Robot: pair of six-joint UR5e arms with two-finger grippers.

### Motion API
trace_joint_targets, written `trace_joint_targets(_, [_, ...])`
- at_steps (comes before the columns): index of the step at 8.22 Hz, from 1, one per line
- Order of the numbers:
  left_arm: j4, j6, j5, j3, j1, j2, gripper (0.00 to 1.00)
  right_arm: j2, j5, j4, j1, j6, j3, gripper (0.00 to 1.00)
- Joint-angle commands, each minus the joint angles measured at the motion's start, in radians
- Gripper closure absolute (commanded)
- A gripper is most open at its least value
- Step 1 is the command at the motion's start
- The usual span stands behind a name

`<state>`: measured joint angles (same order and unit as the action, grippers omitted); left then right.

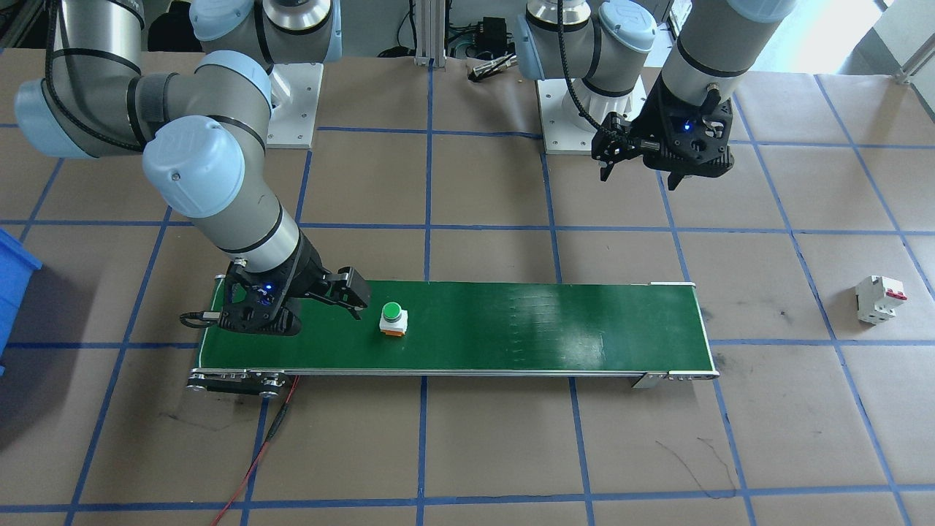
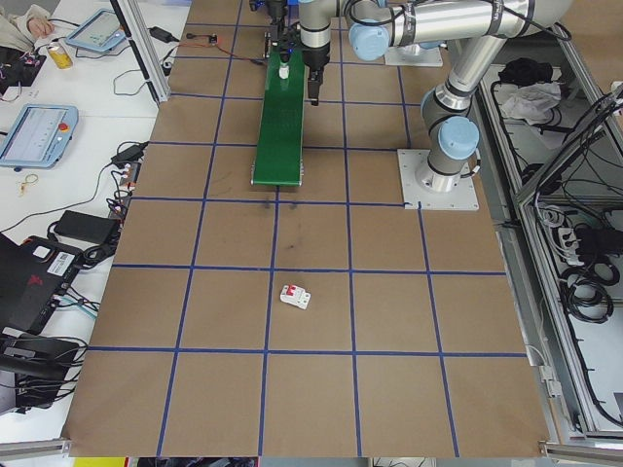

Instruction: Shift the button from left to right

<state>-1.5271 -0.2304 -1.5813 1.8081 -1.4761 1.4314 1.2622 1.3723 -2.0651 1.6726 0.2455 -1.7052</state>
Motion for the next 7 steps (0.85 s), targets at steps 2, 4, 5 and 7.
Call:
trace_joint_targets(2, [0.001,-0.003,-0.003,0.002,0.000,-0.003,0.00,-0.043,-0.010,-0.053,0.006,-0.005,-0.002,0.00])
trace_joint_targets(4, [-0.004,-0.001,-0.008,-0.006,0.002,0.018,0.00,-0.050,0.028,-0.047,0.006,-0.085,-0.017,0.00])
trace_joint_targets(5, [-0.004,-0.001,-0.069,-0.001,0.002,0.020,0.00,-0.049,0.063,-0.047,0.004,-0.100,-0.040,0.00])
trace_joint_targets(7, [-0.001,0.000,-0.102,0.002,0.002,0.020,0.00,-0.047,0.195,-0.038,0.004,-0.156,-0.045,0.00])
